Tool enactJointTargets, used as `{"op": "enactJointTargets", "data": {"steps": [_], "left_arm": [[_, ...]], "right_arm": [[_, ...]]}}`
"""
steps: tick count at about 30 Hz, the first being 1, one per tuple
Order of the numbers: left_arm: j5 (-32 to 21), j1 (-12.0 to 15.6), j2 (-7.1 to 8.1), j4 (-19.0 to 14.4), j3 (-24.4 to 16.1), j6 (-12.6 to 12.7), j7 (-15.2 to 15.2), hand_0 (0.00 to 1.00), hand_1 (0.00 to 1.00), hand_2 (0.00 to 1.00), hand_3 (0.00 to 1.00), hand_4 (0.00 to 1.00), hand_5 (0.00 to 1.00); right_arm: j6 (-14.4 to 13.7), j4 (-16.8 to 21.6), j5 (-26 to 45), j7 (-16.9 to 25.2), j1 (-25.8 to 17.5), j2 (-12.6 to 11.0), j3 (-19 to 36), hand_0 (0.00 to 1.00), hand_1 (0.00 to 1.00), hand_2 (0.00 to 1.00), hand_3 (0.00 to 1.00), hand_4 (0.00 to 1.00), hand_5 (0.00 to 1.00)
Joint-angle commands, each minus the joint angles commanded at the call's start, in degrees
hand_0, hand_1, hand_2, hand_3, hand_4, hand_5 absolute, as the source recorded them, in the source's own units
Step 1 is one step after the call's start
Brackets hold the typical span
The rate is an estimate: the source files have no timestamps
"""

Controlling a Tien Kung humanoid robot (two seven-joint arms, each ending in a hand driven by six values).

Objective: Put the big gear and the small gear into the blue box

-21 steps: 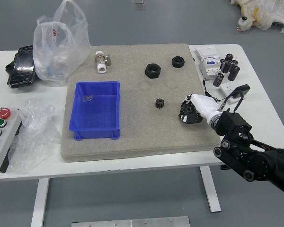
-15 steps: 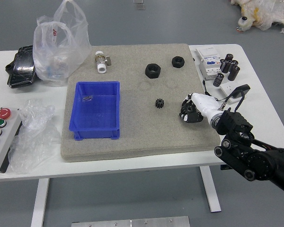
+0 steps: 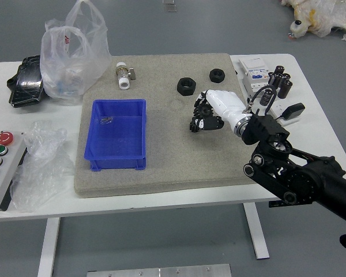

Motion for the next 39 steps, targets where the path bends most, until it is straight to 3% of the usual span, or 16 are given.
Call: {"op": "enactJointTargets", "data": {"steps": [10,13,14,19,20,25,26,31,32,39], "left_arm": [[1.1,0.5,0.01,-0.3,-0.7,-0.2,0.9,0.700,0.679,0.670,0.801,0.705,0.485],[1.3,0.6,0.12,-0.3,-0.8,-0.2,1.0,0.700,0.679,0.670,0.801,0.705,0.485],[1.3,0.6,0.15,-0.3,-0.8,-0.3,1.1,0.700,0.679,0.670,0.802,0.704,0.485],[1.4,0.6,0.14,-0.3,-0.8,-0.3,1.1,0.700,0.679,0.670,0.802,0.704,0.485],[1.4,0.7,0.10,-0.3,-0.9,-0.3,1.2,0.700,0.679,0.670,0.802,0.704,0.486],[1.7,0.9,0.04,-0.4,-1.0,-0.4,1.4,0.700,0.679,0.670,0.802,0.704,0.486],[1.7,0.9,0.07,-0.4,-1.0,-0.4,1.4,0.700,0.679,0.670,0.802,0.704,0.486],[1.8,0.9,0.17,-0.4,-1.1,-0.4,1.3,0.700,0.679,0.670,0.802,0.704,0.486],[1.9,0.9,0.17,-0.4,-1.1,-0.4,1.4,0.700,0.679,0.670,0.801,0.704,0.487],[2.1,0.8,0.15,-0.3,-1.2,-0.5,1.4,0.700,0.679,0.670,0.801,0.704,0.488]], "right_arm": [[1.1,1.7,0.4,0.2,9.3,6.9,-10.6,0.746,0.609,0.514,0.539,0.399,0.002],[1.6,1.7,0.5,0.3,10.8,8.4,-12.8,0.746,0.609,0.514,0.539,0.399,0.002],[1.8,1.7,0.6,0.3,11.2,8.9,-13.6,0.749,0.613,0.544,0.577,0.338,0.002],[1.9,0.7,1.2,1.3,12.3,10.8,-16.0,0.749,0.613,0.544,0.577,0.338,0.002],[1.8,0.4,1.3,1.5,12.4,11.2,-16.2,0.766,0.718,0.685,0.644,0.404,0.241],[1.9,-1.0,1.1,1.9,12.6,12.1,-17.1,0.766,0.718,0.685,0.644,0.404,0.241],[2.0,-1.1,1.2,1.8,12.6,12.2,-17.4,0.875,0.896,0.882,0.803,0.555,0.261],[3.1,-1.8,1.4,1.1,12.4,12.5,-19.0,0.875,0.896,0.882,0.803,0.555,0.261],[3.3,-1.9,1.4,1.0,12.3,12.6,-19.2,0.939,0.962,0.944,0.926,0.625,0.267],[3.7,-2.0,1.7,0.6,11.9,12.4,-19.9,0.951,0.965,0.943,0.925,0.659,0.290]]}}
